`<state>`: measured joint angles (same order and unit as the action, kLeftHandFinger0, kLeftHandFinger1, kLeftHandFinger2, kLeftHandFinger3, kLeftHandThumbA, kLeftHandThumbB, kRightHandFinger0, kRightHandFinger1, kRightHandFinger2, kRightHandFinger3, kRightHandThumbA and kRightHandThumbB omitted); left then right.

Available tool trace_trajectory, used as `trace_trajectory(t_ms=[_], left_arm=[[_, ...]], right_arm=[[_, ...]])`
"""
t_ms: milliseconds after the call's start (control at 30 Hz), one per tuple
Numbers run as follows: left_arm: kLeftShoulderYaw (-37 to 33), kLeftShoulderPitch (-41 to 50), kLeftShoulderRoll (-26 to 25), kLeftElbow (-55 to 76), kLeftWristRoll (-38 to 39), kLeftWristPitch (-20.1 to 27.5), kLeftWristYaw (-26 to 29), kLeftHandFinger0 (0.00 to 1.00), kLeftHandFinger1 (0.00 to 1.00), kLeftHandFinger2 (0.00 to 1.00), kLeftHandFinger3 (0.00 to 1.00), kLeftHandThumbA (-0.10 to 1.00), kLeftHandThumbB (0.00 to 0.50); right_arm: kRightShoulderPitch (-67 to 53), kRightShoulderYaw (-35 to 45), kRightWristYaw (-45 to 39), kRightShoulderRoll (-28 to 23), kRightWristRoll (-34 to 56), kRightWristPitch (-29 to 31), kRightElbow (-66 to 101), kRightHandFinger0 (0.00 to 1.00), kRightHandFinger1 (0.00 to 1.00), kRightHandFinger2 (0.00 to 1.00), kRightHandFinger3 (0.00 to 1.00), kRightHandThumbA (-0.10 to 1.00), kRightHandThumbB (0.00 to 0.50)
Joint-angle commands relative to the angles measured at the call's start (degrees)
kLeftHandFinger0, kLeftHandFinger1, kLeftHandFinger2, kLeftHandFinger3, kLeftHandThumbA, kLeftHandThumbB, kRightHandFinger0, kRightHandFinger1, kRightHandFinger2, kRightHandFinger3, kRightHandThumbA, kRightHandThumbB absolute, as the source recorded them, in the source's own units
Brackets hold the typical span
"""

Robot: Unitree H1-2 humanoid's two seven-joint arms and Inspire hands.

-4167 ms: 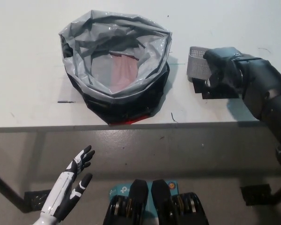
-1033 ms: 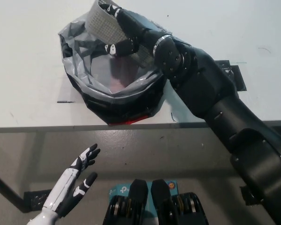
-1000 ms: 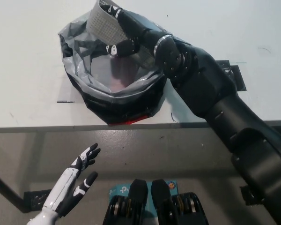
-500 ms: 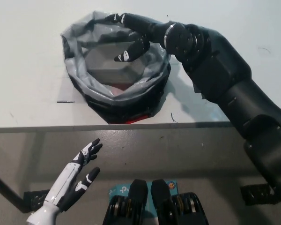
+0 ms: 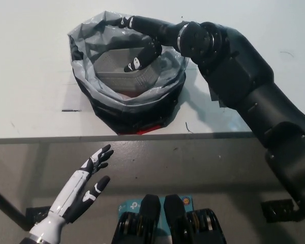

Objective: Use the right hand to pick up a small rectangular container and put it into a plastic bag and lift the bag

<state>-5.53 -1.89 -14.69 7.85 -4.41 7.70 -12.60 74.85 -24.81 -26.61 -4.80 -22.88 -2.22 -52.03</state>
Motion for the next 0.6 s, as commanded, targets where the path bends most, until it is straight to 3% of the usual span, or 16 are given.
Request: trace_trajectory(t_ms=[0, 67, 167, 367, 567], left_arm=[[0.65, -0.73, -0.84, 1.27, 0.56, 0.23, -0.29, 0.97, 1.00, 1.00, 1.00, 0.91, 0.265], [0.62, -0.70, -0.90, 1.17, 0.62, 0.47, -0.45, 0.96, 1.00, 1.00, 1.00, 0.91, 0.256], [0.62, -0.63, -0.89, 1.07, 0.52, 0.71, -0.54, 0.96, 1.00, 1.00, 1.00, 0.91, 0.249], [0.74, 0.34, -0.71, 1.69, 0.36, 0.23, -0.36, 0.96, 1.00, 1.00, 1.00, 0.91, 0.257], [0.73, 0.73, -0.61, 1.52, -0.02, 0.65, -0.13, 0.94, 1.00, 1.00, 1.00, 0.91, 0.248]], right_arm=[[4.81, 3.53, 4.64, -1.99, 0.46, 1.19, 5.36, 1.00, 1.00, 1.00, 1.00, 0.85, 0.448], [4.38, 4.98, 7.81, -2.59, -0.42, 0.96, 7.90, 1.00, 1.00, 1.00, 1.00, 0.89, 0.413], [4.32, 6.19, 10.89, -3.34, -1.52, 1.73, 8.91, 1.00, 1.00, 1.00, 1.00, 0.94, 0.415], [3.09, 9.56, 18.74, -5.66, -3.26, 0.94, 10.05, 1.00, 1.00, 1.00, 1.00, 0.84, 0.375], [1.08, 10.73, 18.56, -6.99, -2.91, -1.48, 9.48, 1.00, 1.00, 1.00, 1.00, 0.84, 0.385]])
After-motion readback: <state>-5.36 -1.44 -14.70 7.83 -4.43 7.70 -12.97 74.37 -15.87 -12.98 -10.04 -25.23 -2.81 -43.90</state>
